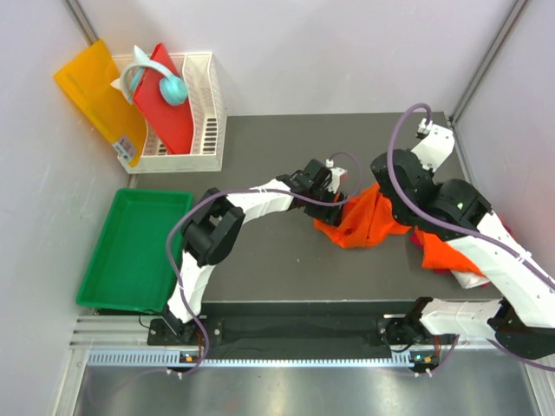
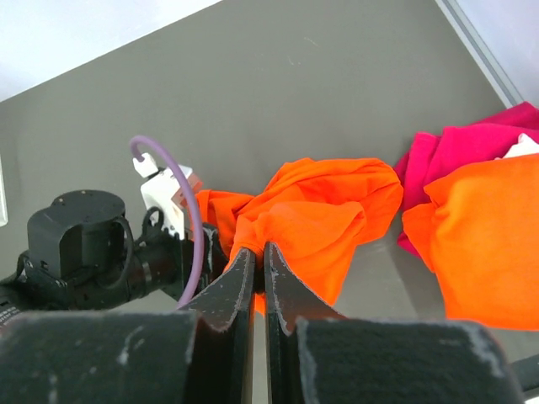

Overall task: Fold and stack the t-shirts
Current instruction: Flatten out the tshirt

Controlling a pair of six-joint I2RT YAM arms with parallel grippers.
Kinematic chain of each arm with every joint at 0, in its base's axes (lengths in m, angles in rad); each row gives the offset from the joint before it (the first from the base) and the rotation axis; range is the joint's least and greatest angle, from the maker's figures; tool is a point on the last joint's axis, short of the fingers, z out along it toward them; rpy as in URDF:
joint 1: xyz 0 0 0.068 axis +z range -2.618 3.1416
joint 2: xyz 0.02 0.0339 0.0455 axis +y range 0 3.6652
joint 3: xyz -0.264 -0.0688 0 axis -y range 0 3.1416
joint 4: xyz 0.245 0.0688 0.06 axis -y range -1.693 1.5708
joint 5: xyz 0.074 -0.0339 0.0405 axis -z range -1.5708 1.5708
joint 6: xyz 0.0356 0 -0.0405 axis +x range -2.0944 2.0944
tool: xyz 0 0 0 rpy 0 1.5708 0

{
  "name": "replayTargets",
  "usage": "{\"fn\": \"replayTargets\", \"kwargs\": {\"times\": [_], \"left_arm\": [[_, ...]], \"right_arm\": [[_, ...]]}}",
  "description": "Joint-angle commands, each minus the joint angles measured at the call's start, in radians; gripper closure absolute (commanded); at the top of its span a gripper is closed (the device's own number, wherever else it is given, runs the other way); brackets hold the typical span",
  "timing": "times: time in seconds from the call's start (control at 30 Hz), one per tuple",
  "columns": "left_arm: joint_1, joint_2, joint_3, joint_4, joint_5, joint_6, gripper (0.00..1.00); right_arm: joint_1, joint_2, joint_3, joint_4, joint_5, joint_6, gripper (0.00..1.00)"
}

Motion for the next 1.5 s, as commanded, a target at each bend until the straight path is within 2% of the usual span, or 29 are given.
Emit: {"fn": "replayTargets", "kwargs": {"times": [0.0,0.2,0.3,0.37,0.43,0.47,0.53,0.7,0.87,1.03,1.23,1.37,1.47], "left_arm": [[0.002,-0.065,-0.061,0.059,-0.036,-0.004,0.29],[0.003,-0.033,-0.069,0.061,-0.026,-0.01,0.32],[0.003,-0.021,-0.064,0.056,-0.027,-0.004,0.41],[0.003,-0.027,-0.066,0.056,-0.033,-0.002,0.53],[0.003,-0.036,-0.066,0.056,-0.044,0.005,0.59],[0.005,-0.045,-0.061,0.053,-0.049,0.008,0.68],[0.005,-0.059,-0.058,0.047,-0.064,0.016,0.75],[0.011,-0.123,-0.066,0.027,-0.084,0.031,1.0],[0.032,-0.237,-0.076,-0.004,-0.121,0.057,1.0],[0.109,-0.364,0.06,-0.207,-0.141,0.123,1.0],[0.38,-0.602,0.242,-0.327,-0.138,0.206,1.0],[0.471,-0.688,0.357,-0.393,-0.265,0.361,1.0],[0.538,-0.743,0.39,-0.438,-0.316,0.402,1.0]], "right_arm": [[-0.009,-0.027,-0.01,0.011,0.02,0.016,1.0],[-0.009,-0.013,-0.018,0.029,0.003,0.018,1.0],[-0.01,-0.014,-0.024,0.031,0.003,0.018,1.0],[-0.009,-0.016,-0.031,0.029,0.003,0.022,1.0],[-0.01,-0.019,-0.041,0.032,0.0,0.024,1.0],[-0.01,-0.019,-0.044,0.034,0.0,0.025,1.0],[-0.01,-0.014,-0.053,0.037,-0.002,0.024,1.0],[-0.009,-0.008,-0.067,0.071,-0.005,0.015,1.0],[-0.01,-0.013,-0.067,0.082,-0.003,0.004,1.0],[-0.013,-0.027,-0.022,0.082,0.046,-0.062,1.0],[-0.072,0.013,0.189,0.106,0.093,-0.241,1.0],[-0.104,0.048,0.3,0.175,0.101,-0.35,1.0],[-0.127,0.088,0.373,0.184,0.072,-0.398,1.0]]}}
